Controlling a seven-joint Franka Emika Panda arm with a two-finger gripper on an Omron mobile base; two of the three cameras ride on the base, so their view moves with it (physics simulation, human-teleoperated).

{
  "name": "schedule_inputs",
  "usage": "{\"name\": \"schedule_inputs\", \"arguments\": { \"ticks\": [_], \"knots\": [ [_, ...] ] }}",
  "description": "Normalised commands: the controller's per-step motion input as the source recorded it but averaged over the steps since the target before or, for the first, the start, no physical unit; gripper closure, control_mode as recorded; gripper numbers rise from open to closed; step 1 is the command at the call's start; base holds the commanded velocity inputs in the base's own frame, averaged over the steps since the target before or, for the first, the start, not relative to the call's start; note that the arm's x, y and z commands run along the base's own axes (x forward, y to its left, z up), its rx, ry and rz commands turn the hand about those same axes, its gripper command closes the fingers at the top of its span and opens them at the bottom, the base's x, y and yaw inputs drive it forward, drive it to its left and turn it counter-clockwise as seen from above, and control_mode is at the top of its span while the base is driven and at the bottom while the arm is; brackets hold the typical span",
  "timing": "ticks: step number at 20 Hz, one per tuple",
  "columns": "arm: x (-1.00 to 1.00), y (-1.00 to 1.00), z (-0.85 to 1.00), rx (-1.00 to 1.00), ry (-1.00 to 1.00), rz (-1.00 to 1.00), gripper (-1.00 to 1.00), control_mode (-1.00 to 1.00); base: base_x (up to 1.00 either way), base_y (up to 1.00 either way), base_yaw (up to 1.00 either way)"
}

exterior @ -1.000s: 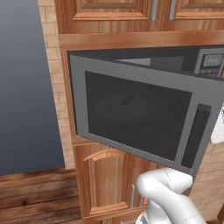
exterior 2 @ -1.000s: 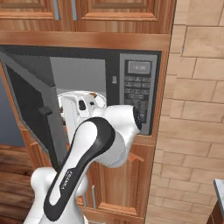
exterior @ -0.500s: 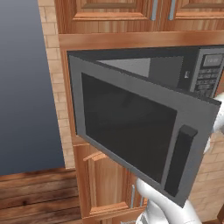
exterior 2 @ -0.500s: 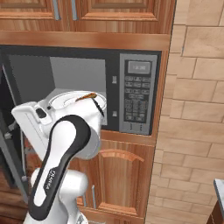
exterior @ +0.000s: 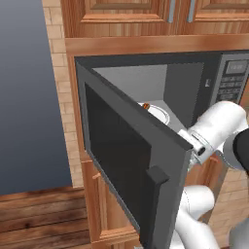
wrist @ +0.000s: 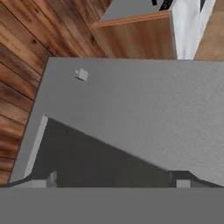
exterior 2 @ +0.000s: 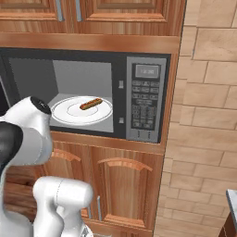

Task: Open the microwave door.

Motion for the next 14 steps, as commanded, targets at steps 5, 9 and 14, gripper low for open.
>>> {"name": "schedule_inputs", "arguments": {
  "ticks": [5, 9, 14],
  "knots": [
    [-0.30, 1.00, -0.16, 0.07, -0.51, 0.06, -1.00, -1.00, 0.00, 0.00, 0.00],
    [-0.15, 1.00, -0.11, 0.07, -0.48, 0.00, -1.00, -1.00, 0.00, 0.00, 0.00],
    [-0.02, 0.89, -0.19, 0.12, -0.52, 0.00, -1.00, -1.00, 0.00, 0.00, 0.00]
  ]
}}
